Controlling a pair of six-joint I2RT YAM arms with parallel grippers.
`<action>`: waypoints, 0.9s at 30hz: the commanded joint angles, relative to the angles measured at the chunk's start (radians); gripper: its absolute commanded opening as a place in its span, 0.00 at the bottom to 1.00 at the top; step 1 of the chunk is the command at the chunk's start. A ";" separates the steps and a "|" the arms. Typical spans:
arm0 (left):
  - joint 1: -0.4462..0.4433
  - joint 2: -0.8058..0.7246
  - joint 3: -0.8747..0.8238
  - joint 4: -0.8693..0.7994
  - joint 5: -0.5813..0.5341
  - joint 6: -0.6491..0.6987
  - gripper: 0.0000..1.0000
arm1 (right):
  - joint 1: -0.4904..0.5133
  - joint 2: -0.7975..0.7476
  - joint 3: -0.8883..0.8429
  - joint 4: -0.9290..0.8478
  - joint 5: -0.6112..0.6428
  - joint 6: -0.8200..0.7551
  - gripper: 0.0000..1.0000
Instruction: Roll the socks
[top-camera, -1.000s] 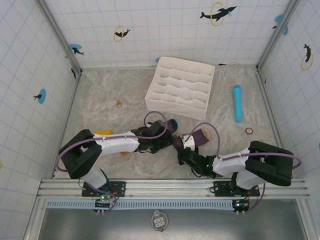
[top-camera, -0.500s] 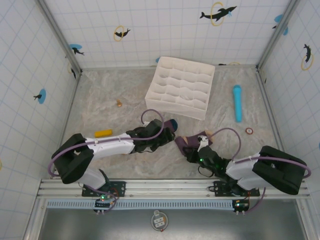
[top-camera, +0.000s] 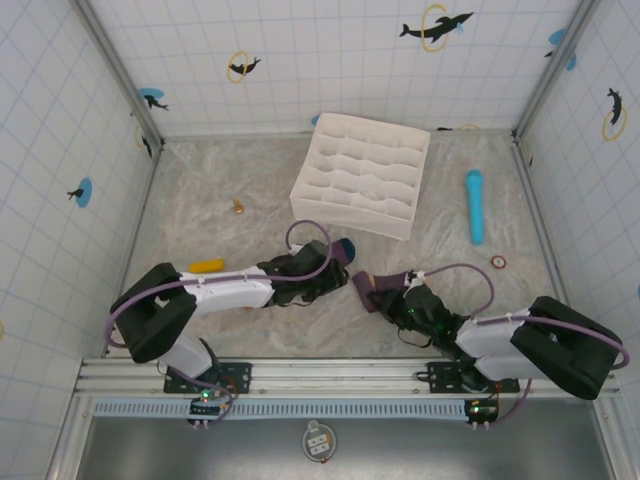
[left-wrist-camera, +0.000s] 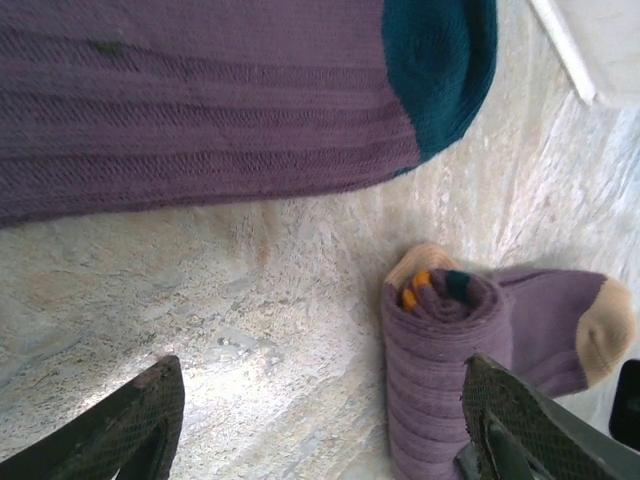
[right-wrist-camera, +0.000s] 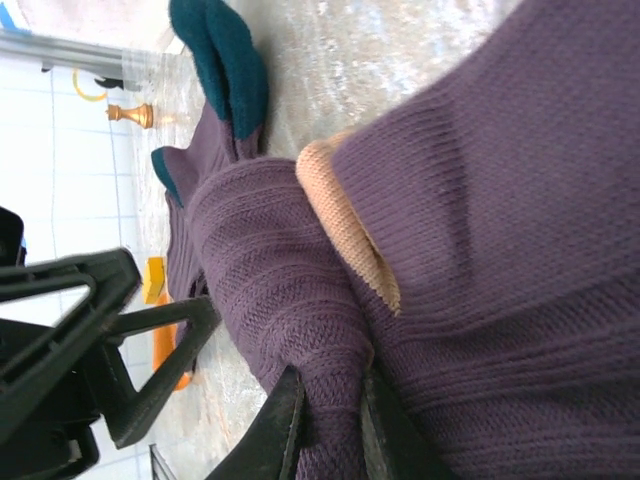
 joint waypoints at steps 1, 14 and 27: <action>-0.017 0.044 0.026 0.031 0.036 0.042 0.71 | -0.008 -0.020 -0.221 -0.147 -0.011 0.093 0.00; -0.076 0.171 0.074 0.187 0.078 0.151 0.63 | -0.046 -0.148 -0.250 -0.350 -0.001 0.203 0.00; -0.083 0.281 0.117 0.216 0.123 0.162 0.54 | -0.070 -0.186 -0.290 -0.353 -0.018 0.221 0.00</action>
